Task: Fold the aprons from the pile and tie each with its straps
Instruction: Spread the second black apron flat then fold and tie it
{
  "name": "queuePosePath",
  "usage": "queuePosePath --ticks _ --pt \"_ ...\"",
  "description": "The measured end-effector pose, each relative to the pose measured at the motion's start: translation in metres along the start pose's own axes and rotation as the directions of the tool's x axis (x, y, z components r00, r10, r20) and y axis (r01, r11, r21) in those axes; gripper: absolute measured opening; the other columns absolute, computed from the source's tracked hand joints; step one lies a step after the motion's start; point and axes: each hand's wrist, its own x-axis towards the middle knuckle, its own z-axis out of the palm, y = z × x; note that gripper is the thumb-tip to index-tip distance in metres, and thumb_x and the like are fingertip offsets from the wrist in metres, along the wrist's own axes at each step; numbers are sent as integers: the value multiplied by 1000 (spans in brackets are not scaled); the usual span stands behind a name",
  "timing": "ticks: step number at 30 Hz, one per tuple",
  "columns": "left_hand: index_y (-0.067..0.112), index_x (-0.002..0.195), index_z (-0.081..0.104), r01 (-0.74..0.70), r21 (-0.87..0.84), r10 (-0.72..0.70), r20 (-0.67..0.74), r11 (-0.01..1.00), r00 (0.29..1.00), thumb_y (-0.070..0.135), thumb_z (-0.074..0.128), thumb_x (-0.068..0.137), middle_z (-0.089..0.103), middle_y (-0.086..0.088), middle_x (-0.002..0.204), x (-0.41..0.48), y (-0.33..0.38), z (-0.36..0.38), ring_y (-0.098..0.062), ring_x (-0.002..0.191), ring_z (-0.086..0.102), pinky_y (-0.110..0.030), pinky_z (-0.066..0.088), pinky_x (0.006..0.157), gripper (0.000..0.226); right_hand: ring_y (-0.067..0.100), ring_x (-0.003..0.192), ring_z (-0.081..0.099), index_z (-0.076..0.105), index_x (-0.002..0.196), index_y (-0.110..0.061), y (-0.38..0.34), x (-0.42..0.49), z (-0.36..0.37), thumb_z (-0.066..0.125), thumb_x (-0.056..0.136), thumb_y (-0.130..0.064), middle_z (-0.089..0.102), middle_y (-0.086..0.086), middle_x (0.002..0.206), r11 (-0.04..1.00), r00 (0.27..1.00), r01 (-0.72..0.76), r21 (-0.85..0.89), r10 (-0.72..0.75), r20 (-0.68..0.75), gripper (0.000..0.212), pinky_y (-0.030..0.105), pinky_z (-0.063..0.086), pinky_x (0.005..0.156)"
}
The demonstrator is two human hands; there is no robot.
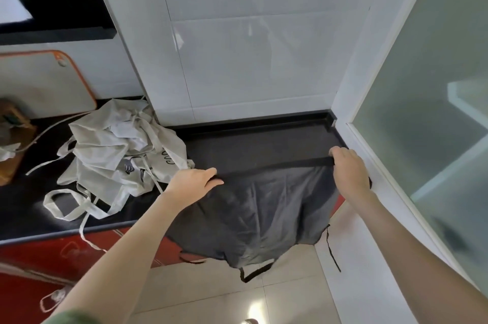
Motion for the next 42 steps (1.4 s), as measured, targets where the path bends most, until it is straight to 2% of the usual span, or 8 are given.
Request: queuePosePath --ticks 5,10,15,21,26,32,36,42 --pt "16 68 48 190 -34 -192 -94 981 977 63 22 96 33 7 44 3 -10 -9 -19 32 46 -16 17 38 60 39 84 57 62 95 1 -7 -3 -13 53 78 14 66 19 90 997 961 4 79 19 -277 23 43 47 75" --pt "16 125 53 247 289 -356 430 925 830 47 31 103 64 -3 115 6 9 -9 -23 106 62 -30 38 73 43 29 86 56 55 95 -13 -33 -1 -11 45 88 -2 63 9 94 977 971 163 -140 -134 198 17 34 38 63" --pt "21 151 19 168 -233 -122 197 958 973 61 63 80 38 -1 150 46 76 -28 -21 137 36 -45 22 115 92 25 94 54 61 106 -10 -95 11 -25 49 88 1 59 7 100 920 902 365 139 -387 193 25 34 42 76" --pt "13 122 53 301 -733 -332 108 610 937 23 53 98 66 -4 109 77 120 -52 -20 98 63 -25 46 77 27 15 97 49 50 100 -20 -105 12 -29 67 84 -15 51 -8 97 819 966 191 541 -256 46 25 35 41 90" --pt "14 110 61 304 -798 -483 18 520 875 26 48 101 65 2 80 82 107 -57 -16 72 62 -25 44 61 20 17 97 60 54 114 -22 -72 1 -3 78 66 -53 62 -4 107 854 907 -112 508 -121 403 61 40 50 90" --pt "16 78 50 318 -887 -610 53 336 791 19 45 98 50 5 62 90 106 -71 -7 51 42 -15 31 46 21 17 66 60 60 97 -19 -80 -13 27 71 86 -27 62 -4 81 699 783 -372 610 -116 611 17 25 44 56" --pt "16 64 30 316 -922 -695 75 226 715 26 42 100 33 5 54 91 100 -76 -11 50 27 -26 25 51 40 17 38 25 42 88 -10 -84 -12 37 55 94 -3 33 7 64 298 715 -641 708 -104 691 15 24 15 41" --pt "15 58 28 271 -961 -792 127 49 597 35 37 103 33 5 51 94 93 -90 -13 51 31 -32 26 56 50 14 62 55 56 103 -3 -83 -26 54 60 93 -5 52 9 78 352 606 -670 654 -249 755 10 26 54 59"
